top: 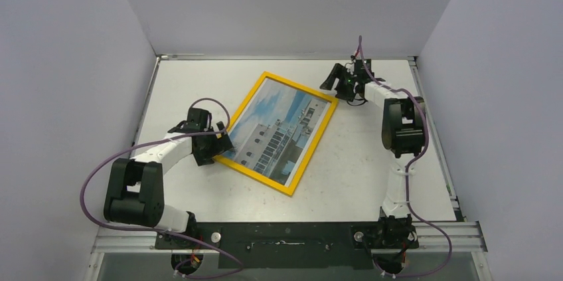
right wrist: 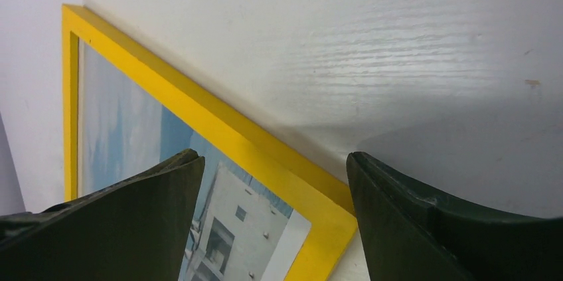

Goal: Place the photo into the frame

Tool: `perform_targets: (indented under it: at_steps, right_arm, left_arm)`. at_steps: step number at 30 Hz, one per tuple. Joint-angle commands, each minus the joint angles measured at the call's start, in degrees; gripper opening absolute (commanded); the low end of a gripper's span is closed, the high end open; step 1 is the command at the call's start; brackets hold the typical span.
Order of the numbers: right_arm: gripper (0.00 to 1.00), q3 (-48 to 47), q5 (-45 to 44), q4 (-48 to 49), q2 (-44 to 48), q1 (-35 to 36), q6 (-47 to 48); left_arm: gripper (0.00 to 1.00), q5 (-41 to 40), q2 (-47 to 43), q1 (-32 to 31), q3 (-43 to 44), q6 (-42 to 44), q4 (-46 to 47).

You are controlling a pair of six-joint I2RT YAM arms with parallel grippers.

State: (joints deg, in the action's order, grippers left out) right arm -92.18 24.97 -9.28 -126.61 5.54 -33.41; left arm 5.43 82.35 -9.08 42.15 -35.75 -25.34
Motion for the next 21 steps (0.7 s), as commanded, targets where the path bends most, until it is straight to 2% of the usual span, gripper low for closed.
perform_targets:
  at_steps: [1, 4, 11, 15, 21]
  right_arm:
    - [0.8, 3.5, 7.2, 3.5, 1.8, 0.4, 3.2]
    - [0.77, 8.5, 9.4, 5.0, 4.8, 0.3, 3.4]
    - [0.74, 24.6, 4.7, 8.2, 17.6, 0.2, 0.4]
    - [0.73, 32.6, 0.5, 7.2, 26.1, 0.4, -2.4]
    - [0.72, 39.6, -3.8, 2.8, 33.8, 0.6, -6.0]
  left_arm:
    - [0.87, 3.7, 3.8, 0.4, 2.0, 0.8, 6.0]
    - [0.86, 6.5, 6.1, 0.6, 5.2, 2.0, 7.3]
    - [0.83, 11.5, 14.3, 1.9, 14.4, 3.8, 6.8]
    - [0.83, 13.2, 18.6, 2.1, 19.5, 3.7, 6.9]
    - [0.83, 14.2, 26.6, 2.0, 28.3, 3.5, 5.8]
